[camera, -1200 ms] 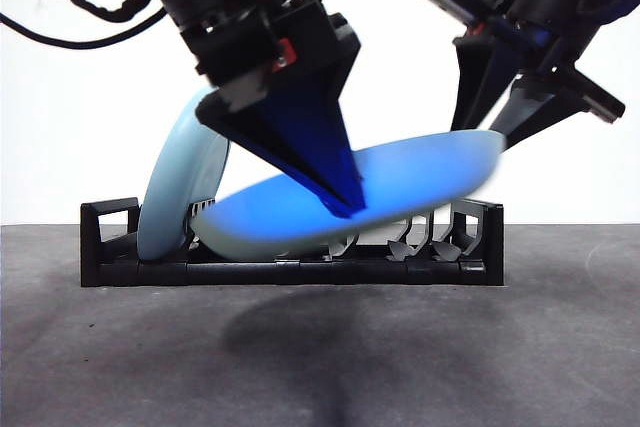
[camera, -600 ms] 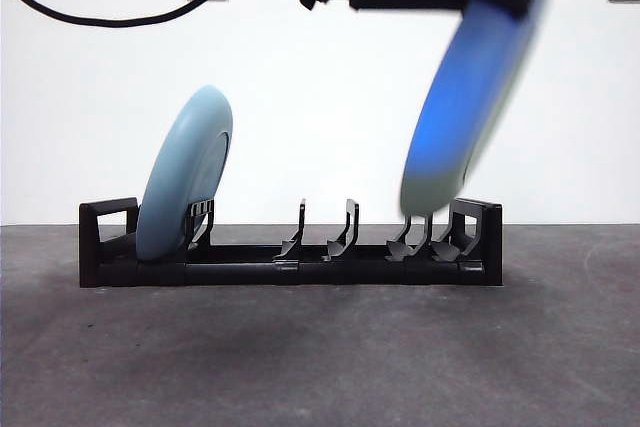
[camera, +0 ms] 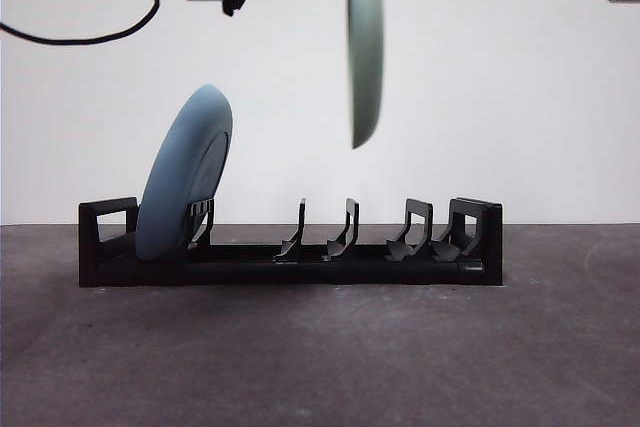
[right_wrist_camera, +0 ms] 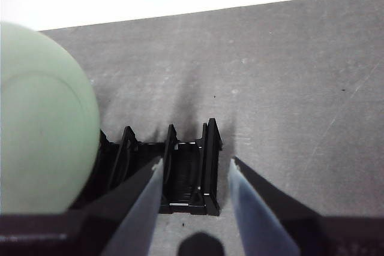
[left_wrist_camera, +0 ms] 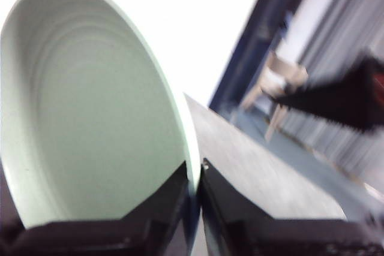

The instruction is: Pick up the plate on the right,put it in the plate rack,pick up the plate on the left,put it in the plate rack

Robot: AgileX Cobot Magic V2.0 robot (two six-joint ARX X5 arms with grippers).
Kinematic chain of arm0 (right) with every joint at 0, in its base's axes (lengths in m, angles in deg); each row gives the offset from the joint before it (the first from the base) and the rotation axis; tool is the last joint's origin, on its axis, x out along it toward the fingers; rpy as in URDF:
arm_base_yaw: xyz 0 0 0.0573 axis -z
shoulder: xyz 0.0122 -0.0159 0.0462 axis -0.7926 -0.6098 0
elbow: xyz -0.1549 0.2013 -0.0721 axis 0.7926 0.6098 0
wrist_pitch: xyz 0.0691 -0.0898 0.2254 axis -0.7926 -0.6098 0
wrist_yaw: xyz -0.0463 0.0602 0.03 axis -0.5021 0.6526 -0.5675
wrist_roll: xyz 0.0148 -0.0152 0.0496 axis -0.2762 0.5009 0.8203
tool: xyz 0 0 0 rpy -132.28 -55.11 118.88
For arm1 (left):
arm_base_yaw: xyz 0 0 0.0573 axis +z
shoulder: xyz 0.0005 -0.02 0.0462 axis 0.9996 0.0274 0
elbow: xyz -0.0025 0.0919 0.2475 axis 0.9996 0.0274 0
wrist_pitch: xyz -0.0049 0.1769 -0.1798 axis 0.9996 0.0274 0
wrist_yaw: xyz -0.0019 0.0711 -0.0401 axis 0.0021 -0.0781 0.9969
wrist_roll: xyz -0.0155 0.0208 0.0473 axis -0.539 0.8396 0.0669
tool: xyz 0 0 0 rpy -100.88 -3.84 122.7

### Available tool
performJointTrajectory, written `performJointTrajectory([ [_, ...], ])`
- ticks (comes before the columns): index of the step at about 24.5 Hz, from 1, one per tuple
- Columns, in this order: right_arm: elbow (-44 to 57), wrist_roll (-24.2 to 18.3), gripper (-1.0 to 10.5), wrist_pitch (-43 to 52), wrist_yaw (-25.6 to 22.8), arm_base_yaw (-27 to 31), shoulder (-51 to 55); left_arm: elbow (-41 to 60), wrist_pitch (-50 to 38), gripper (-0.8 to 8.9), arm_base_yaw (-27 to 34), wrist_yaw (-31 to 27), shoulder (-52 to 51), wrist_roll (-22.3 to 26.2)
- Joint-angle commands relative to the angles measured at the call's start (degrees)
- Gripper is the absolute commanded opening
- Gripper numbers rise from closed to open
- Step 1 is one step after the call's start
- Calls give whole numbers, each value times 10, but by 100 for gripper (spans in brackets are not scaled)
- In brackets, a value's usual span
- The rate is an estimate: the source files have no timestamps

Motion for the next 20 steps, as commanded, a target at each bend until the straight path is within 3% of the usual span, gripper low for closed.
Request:
performJointTrajectory([
  [1, 2, -3, 187, 2, -2, 2, -2, 2, -36, -10, 24, 2, 19, -26],
  [12, 2, -3, 187, 1, -2, 2, -6, 2, -65, -10, 74, 32, 86, -41],
  [20, 2, -3, 187, 1, -1, 2, -11, 2, -56, -10, 74, 30, 115, -8],
])
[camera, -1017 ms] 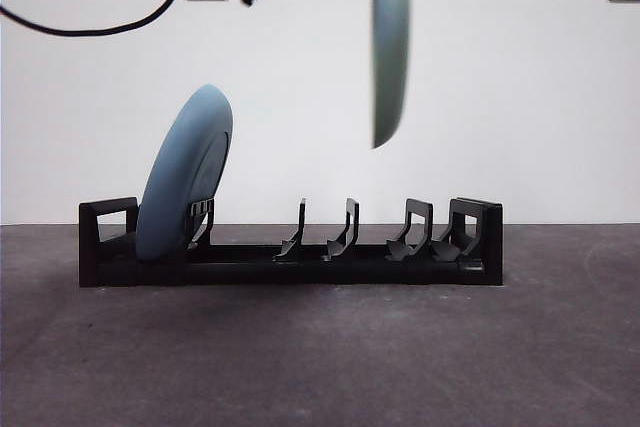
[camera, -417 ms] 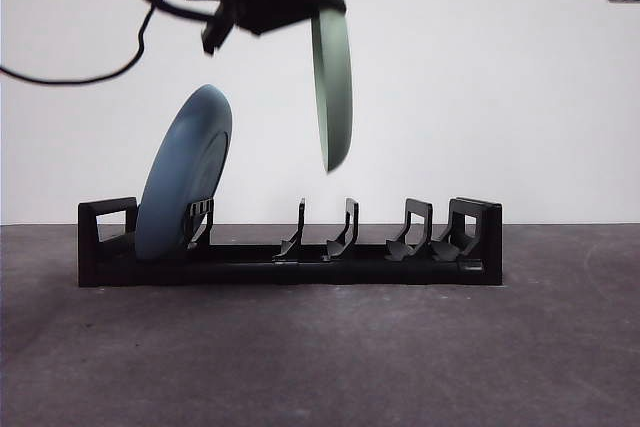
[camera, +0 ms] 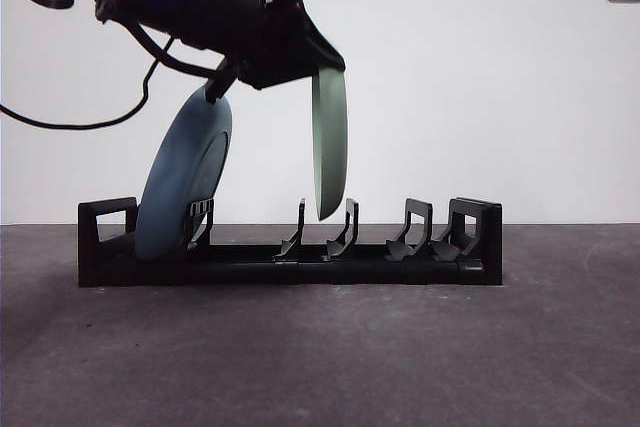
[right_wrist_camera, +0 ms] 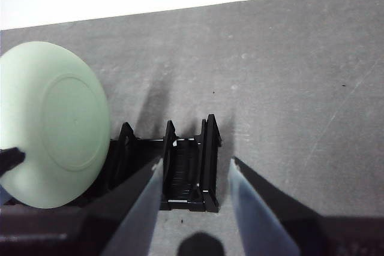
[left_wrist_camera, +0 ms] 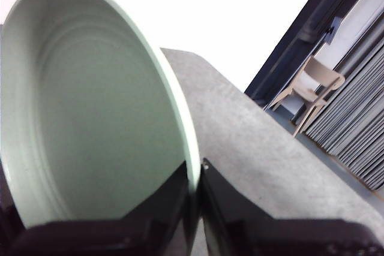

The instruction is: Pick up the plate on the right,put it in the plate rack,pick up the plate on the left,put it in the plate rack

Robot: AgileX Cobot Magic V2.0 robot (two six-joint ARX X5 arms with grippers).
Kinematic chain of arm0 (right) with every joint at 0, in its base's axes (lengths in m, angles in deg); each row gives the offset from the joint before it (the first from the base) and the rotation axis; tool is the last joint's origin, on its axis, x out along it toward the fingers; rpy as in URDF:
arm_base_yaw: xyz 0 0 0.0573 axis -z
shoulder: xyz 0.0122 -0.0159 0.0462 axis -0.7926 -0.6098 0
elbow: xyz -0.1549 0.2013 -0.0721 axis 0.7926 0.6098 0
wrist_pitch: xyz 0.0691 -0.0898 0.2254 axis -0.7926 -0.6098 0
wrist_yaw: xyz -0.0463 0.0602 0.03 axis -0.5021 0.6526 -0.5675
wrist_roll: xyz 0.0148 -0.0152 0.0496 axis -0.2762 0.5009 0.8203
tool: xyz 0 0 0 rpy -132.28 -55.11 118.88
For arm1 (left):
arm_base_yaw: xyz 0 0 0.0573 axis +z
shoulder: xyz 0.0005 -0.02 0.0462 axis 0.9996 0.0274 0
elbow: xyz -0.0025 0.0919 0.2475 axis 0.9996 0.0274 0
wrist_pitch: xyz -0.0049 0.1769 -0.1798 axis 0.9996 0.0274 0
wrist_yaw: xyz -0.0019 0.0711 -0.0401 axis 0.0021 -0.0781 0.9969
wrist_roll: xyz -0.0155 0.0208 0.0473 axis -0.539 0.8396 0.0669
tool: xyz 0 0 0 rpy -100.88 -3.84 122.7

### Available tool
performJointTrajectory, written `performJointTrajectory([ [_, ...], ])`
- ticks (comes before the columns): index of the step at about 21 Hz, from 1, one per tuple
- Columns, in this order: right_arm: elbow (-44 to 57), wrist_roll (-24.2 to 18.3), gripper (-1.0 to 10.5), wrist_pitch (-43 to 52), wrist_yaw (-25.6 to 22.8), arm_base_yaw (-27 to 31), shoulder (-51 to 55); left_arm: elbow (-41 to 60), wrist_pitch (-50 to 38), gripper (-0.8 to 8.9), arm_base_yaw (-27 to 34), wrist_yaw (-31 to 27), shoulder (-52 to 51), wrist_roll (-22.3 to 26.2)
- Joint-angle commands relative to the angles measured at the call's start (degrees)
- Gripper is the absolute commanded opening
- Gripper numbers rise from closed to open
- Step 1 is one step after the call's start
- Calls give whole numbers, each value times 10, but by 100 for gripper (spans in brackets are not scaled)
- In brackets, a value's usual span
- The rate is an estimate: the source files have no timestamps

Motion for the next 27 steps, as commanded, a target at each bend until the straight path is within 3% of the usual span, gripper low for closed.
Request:
performJointTrajectory([
  [1, 2, -3, 187, 3, -1, 2, -4, 2, -2, -10, 1, -1, 9, 35],
  [7, 2, -3, 186, 3, -1, 1, -8, 2, 20, -10, 0, -2, 14, 89],
  [12, 2, -3, 186, 3, 0, 1, -14, 2, 23, -10, 0, 0, 14, 103],
  [25, 2, -3, 186, 3, 3, 1, -16, 2, 37, 4, -4, 8, 50, 103],
  [27, 2, -3, 186, 2, 3, 1, -16, 2, 37, 129, -4, 8, 50, 103],
])
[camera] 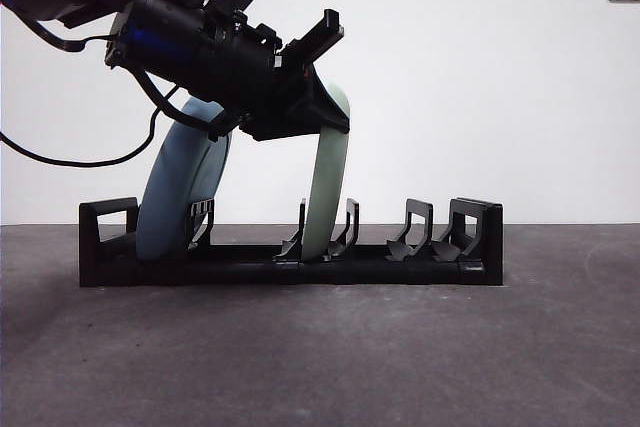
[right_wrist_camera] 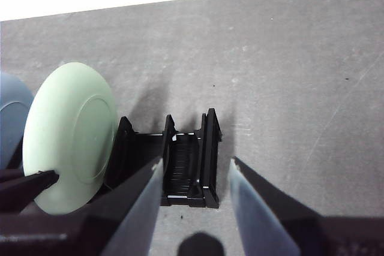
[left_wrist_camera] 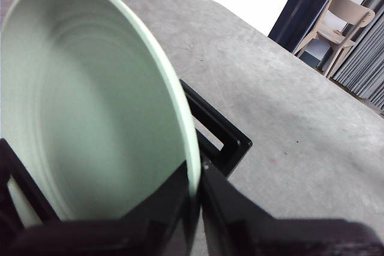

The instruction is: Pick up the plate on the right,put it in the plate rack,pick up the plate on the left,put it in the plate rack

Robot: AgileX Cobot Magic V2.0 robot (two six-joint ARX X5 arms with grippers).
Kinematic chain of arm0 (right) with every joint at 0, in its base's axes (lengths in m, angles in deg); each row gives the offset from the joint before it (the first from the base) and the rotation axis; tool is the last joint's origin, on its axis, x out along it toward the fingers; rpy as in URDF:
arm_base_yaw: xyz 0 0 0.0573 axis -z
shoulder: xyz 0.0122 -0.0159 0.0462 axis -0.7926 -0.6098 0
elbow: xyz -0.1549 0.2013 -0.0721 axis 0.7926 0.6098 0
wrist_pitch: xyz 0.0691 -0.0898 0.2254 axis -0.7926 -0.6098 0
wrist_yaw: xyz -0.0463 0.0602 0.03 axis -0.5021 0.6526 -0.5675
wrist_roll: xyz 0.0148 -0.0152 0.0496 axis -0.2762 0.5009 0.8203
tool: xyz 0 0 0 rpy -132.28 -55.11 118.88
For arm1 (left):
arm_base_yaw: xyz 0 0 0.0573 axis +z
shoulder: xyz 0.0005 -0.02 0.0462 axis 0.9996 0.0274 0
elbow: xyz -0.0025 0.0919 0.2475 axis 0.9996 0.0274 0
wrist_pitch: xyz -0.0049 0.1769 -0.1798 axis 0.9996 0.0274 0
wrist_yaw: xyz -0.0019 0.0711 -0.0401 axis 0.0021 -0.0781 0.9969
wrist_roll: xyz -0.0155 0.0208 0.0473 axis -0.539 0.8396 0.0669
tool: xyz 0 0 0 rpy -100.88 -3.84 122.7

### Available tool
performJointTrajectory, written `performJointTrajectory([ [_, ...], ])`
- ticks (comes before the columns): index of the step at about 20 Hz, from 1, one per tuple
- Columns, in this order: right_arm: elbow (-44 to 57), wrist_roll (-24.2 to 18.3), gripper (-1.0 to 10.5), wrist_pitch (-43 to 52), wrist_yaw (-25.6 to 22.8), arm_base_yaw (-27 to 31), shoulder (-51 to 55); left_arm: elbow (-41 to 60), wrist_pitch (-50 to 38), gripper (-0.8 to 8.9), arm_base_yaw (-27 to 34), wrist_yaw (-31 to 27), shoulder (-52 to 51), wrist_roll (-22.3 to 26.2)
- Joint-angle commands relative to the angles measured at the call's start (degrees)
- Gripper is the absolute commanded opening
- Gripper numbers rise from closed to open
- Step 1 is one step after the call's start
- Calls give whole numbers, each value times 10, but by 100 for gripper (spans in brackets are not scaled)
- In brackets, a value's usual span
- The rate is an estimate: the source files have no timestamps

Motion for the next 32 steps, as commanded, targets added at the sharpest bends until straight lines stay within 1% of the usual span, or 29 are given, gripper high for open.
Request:
performJointTrajectory([
  [1, 2, -3, 186, 1, 0, 1, -2, 2, 2, 233, -2, 3, 2, 6],
  [2, 2, -3, 186, -2, 1, 1, -2, 2, 3, 262, -2, 10, 2, 6],
  [4, 2, -3, 186, -8, 1, 1, -2, 2, 7, 262, -3, 25, -3, 6],
  [6, 2, -7, 186, -18, 1, 1, -2, 2, 25, 262, -9, 20, -24, 16],
  [8, 2, -14, 186, -33, 9, 1, -2, 2, 59, 262, -23, 17, -61, 62],
  [9, 2, -23, 186, -41, 25, 1, -2, 2, 82, 262, -30, 8, -84, 86],
  [11, 2, -37, 187, -55, 61, 1, -2, 2, 135, 262, -47, -31, -140, 132],
  [13, 2, -57, 187, -71, 88, 1, -2, 2, 197, 262, -59, -73, -204, 167],
  [14, 2, -69, 186, -81, 97, 1, -2, 2, 235, 262, -62, -93, -239, 174],
  [15, 2, -78, 186, -90, 106, 1, -2, 2, 289, 261, -63, -127, -282, 176],
  [16, 2, -85, 180, -103, 106, 1, -2, 2, 314, 261, -62, -145, -307, 182],
  [18, 2, -99, 68, -134, 104, 1, -2, 2, 386, 246, -59, -219, -369, 188],
  [19, 2, -103, 15, -148, 101, 1, -2, 2, 420, 224, -55, -263, -398, 190],
  [20, 2, -108, -16, -158, 100, 1, -1, 2, 454, 109, -49, -297, -422, 201],
  [21, 2, -108, -16, -162, 99, 1, 1, 2, 490, -31, -42, -317, -444, 206],
  [22, 5, -108, -16, -161, 99, 1, 9, 2, 527, -8, -34, -322, -463, 209],
  [24, 23, -107, -17, -139, 69, 0, 40, 3, 599, -8, -16, -324, -491, 210],
  [26, 64, -97, -17, -86, 40, -3, 88, 5, 650, -8, 2, -323, -515, 210],
  [28, 124, -81, -17, -25, 38, -6, 150, 19, 662, -8, 10, -323, -548, 209],
  [30, 186, -75, -16, 28, 16, -6, 213, 47, 657, -8, 10, -323, -594, 194],
  [31, 215, -74, -16, 48, 11, -6, 240, 65, 657, -8, 10, -325, -620, 187],
  [32, 243, -64, -16, 66, 11, -6, 266, 84, 656, -8, 10, -325, -646, 183],
])
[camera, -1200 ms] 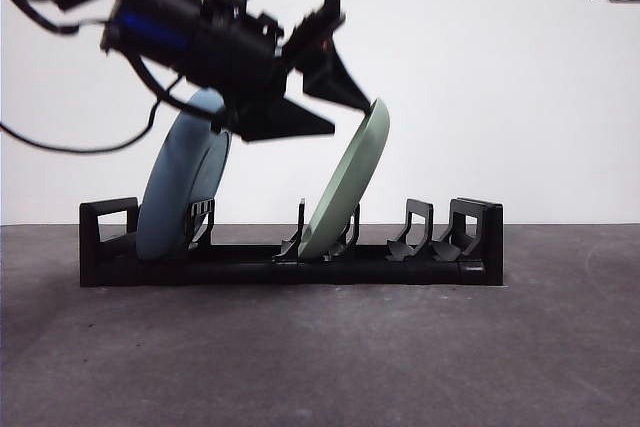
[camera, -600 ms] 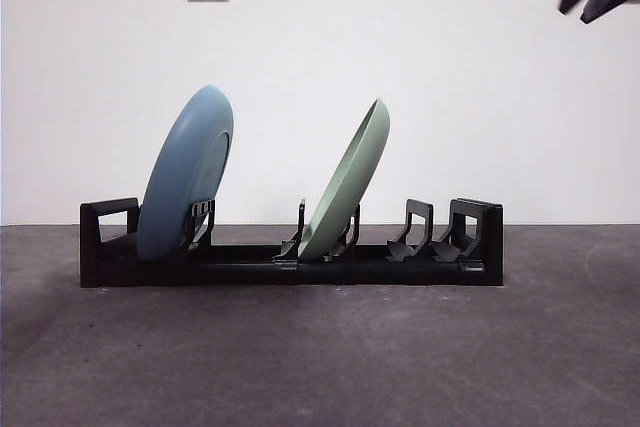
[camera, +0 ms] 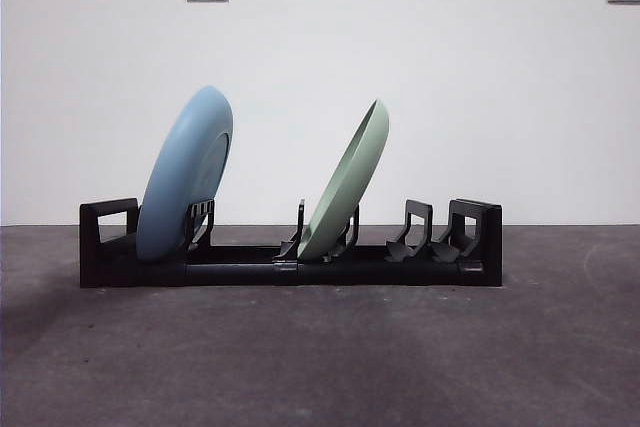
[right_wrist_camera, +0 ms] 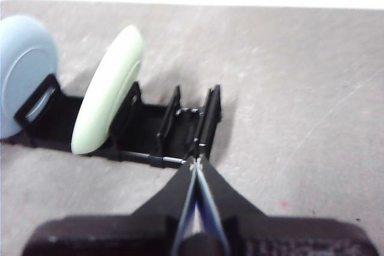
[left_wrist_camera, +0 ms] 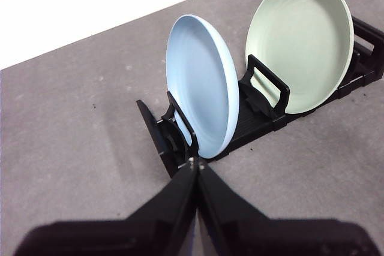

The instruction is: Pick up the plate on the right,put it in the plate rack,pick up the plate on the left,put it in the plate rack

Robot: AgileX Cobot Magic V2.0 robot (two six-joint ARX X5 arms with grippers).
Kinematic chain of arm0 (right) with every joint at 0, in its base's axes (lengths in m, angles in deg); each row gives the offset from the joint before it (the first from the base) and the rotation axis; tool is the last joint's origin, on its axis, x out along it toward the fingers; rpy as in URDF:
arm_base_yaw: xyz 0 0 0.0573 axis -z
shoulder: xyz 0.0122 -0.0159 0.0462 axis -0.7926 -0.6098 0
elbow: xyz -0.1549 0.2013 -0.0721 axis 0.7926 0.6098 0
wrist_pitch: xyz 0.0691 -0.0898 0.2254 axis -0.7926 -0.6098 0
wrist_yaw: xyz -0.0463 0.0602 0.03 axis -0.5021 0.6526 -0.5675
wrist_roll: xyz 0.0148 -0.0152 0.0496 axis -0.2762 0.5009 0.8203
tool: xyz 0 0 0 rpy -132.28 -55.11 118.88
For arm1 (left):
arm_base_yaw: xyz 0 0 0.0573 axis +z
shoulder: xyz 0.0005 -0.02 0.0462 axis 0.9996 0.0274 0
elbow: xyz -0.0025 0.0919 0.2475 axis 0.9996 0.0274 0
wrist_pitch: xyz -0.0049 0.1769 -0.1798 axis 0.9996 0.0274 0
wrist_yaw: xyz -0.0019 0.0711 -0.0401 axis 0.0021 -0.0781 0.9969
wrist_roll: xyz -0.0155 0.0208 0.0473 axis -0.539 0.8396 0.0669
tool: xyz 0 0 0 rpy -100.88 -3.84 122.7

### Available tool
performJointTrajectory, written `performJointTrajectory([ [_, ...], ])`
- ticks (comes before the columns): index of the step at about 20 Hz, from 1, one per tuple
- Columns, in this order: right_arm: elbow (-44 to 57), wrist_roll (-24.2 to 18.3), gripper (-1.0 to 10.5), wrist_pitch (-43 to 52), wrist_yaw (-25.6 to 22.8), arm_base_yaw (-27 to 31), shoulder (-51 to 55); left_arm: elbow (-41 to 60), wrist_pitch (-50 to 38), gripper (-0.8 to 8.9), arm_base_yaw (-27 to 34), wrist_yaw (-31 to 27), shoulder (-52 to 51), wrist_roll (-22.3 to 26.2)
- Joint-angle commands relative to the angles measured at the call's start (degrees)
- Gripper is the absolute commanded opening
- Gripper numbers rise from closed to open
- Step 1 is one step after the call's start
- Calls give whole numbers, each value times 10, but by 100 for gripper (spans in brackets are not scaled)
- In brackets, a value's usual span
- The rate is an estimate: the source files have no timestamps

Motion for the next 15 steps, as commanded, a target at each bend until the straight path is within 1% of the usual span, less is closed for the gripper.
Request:
performJointTrajectory([
  [1, 60, 28, -16, 33, -3, -1, 51, 46, -6, -8, 2, -3, -57, -16],
  [4, 86, 36, -10, 18, -5, 0, 74, 76, -16, -8, 2, 0, -106, -16],
  [6, 86, 64, 6, 11, -3, -1, 68, 76, -9, -4, 2, -1, -107, -17],
  [15, 86, 66, 6, 11, -3, -1, 66, 76, -2, -4, 2, -2, -95, -17],
])
